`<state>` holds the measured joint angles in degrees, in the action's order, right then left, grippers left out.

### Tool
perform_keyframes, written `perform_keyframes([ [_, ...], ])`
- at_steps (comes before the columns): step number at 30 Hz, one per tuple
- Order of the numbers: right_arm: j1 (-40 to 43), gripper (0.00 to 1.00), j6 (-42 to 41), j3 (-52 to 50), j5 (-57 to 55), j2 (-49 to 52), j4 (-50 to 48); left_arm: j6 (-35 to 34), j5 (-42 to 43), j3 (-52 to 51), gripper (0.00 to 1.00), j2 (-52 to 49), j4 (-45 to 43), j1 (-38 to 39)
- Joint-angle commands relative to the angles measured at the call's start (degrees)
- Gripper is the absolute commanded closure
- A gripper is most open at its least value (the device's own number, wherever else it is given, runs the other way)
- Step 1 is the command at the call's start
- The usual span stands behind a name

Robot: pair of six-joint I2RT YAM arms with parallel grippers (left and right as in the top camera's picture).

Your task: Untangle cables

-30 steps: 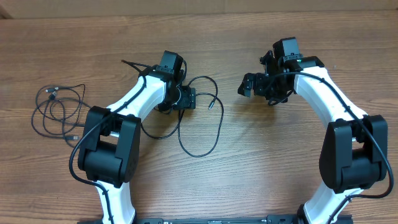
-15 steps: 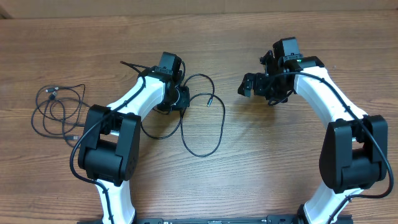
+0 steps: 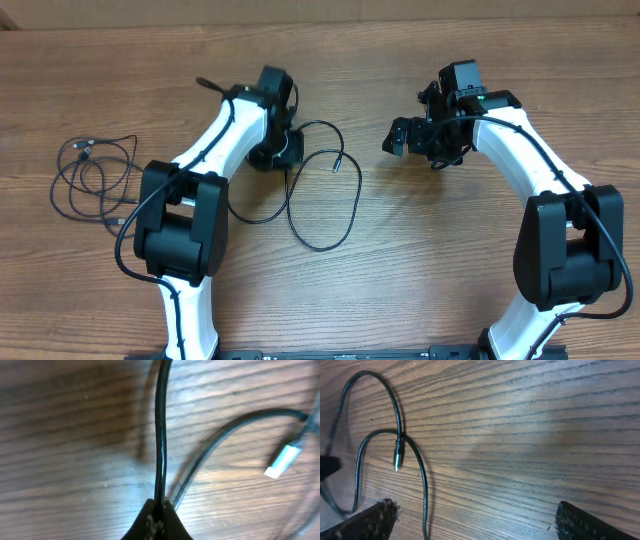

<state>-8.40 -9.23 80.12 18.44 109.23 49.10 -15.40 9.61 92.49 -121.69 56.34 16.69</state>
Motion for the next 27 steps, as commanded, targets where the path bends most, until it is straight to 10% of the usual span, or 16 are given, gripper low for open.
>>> perform_keyframes([
  [1,-0.2,0.00,-0.1,-0.2,-0.4,-1.4,-0.2,2.1,-0.4,8.9,0.96,0.0,4.5,-0.8],
  [13,-0.2,0.00,-0.1,-0.2,-0.4,-1.4,-0.2,2.1,-0.3,26.9,0.96,0.0,18.1,-1.0],
  [16,-0.2,0.00,-0.1,-0.2,-0.4,-1.4,-0.2,2.1,-0.1,27.8,0.56,0.0,20.2,-1.0],
  [20,-0.2,0.00,-0.1,-0.2,-0.4,-1.4,-0.2,2.1,0.2,27.8,0.27,0.0,23.0,-0.8],
  [27,-0.2,0.00,-0.1,-0.2,-0.4,-1.4,-0.2,2.1,-2.1,25.8,0.34,0.0,24.4,0.7],
])
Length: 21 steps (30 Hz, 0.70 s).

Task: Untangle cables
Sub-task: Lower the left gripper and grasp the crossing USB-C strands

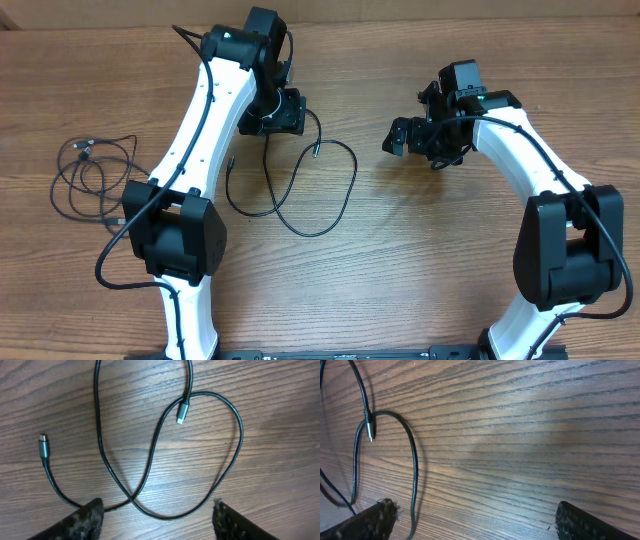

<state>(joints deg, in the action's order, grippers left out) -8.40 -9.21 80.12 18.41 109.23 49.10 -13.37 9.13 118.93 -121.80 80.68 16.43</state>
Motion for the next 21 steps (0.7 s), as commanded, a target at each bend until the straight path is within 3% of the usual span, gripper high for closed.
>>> perform_keyframes([
  [1,-0.2,0.00,-0.2,-0.2,-0.4,-1.4,-0.2,0.1,-2.0,-1.6,0.36,0.1,-0.2,1.3],
  [5,-0.2,0.00,-0.1,-0.2,-0.4,-1.4,-0.2,0.0,-4.5,-5.5,0.35,0.1,-0.9,2.4],
  [9,-0.2,0.00,-0.2,-0.2,-0.4,-1.4,-0.2,-0.5,-8.2,-11.1,0.24,0.1,-1.5,2.5],
  [21,-0.2,0.00,-0.2,-0.2,-0.4,-1.4,-0.2,-1.8,-7.5,-24.2,0.17,0.1,-10.1,2.4],
])
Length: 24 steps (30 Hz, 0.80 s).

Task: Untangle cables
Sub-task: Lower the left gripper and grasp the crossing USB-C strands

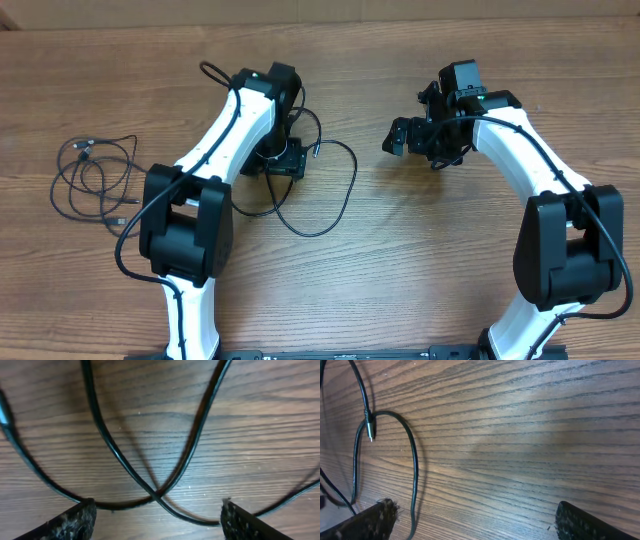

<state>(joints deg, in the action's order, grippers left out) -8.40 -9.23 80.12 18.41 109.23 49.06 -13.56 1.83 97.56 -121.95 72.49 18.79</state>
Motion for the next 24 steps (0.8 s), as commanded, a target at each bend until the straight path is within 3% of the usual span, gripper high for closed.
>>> perform_keyframes([
  [1,-0.2,0.00,-0.1,-0.2,-0.4,-1.4,-0.2,-1.9,-0.2,-3.9,0.16,0.2,-3.0,0.0],
  [9,-0.2,0.00,-0.1,-0.2,-0.4,-1.4,-0.2,-1.9,1.4,-12.2,0.14,0.2,-14.9,0.1],
  [16,-0.2,0.00,-0.1,-0.2,-0.4,-1.4,-0.2,-1.9,2.6,-15.8,0.21,0.2,-20.2,0.1],
  [24,-0.2,0.00,-0.1,-0.2,-0.4,-1.4,-0.2,-2.3,2.7,-20.7,0.20,0.2,-24.5,0.8],
])
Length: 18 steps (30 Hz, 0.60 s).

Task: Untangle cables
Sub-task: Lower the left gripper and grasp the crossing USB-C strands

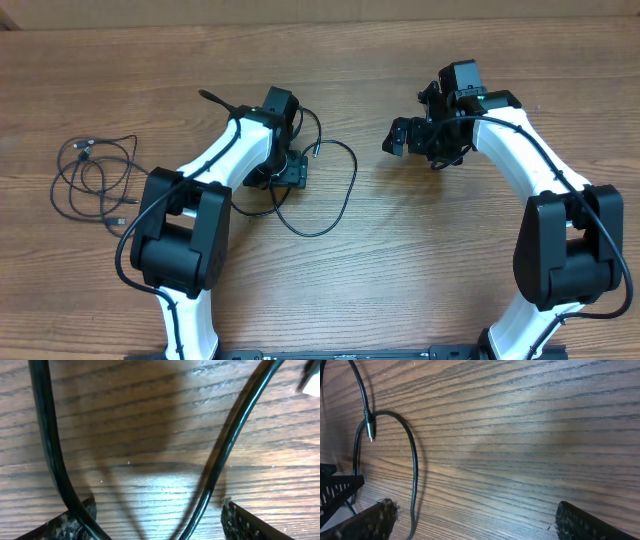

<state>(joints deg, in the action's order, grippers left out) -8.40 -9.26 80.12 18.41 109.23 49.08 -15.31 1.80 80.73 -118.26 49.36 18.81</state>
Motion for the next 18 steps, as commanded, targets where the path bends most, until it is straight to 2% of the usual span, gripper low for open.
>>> perform_keyframes([
  [1,-0.2,0.00,-0.1,-0.2,-0.4,-1.4,-0.2,-0.6,2.7,-3.9,0.20,-3.5,-1.4,0.7],
  [3,-0.2,0.00,-0.1,-0.2,-0.4,-1.4,-0.2,-0.6,2.8,-3.9,0.23,-3.5,-1.4,0.7],
  [4,-0.2,0.00,-0.1,-0.2,-0.4,-1.4,-0.2,-0.6,3.0,-3.9,0.29,-3.5,-1.2,0.7],
  [7,-0.2,0.00,-0.1,-0.2,-0.4,-1.4,-0.2,-0.5,3.2,-3.8,0.36,-3.5,-1.4,0.7],
  [10,-0.2,0.00,-0.1,-0.2,-0.4,-1.4,-0.2,-0.5,3.1,-3.3,0.68,-3.5,-1.4,0.7],
  [12,-0.2,0.00,-0.1,-0.2,-0.4,-1.4,-0.2,-0.5,3.2,-3.3,0.71,-3.5,-1.9,0.7],
  [18,-0.2,0.00,-0.1,-0.2,-0.4,-1.4,-0.2,-0.3,4.2,-3.3,0.68,-3.5,-1.7,0.7],
])
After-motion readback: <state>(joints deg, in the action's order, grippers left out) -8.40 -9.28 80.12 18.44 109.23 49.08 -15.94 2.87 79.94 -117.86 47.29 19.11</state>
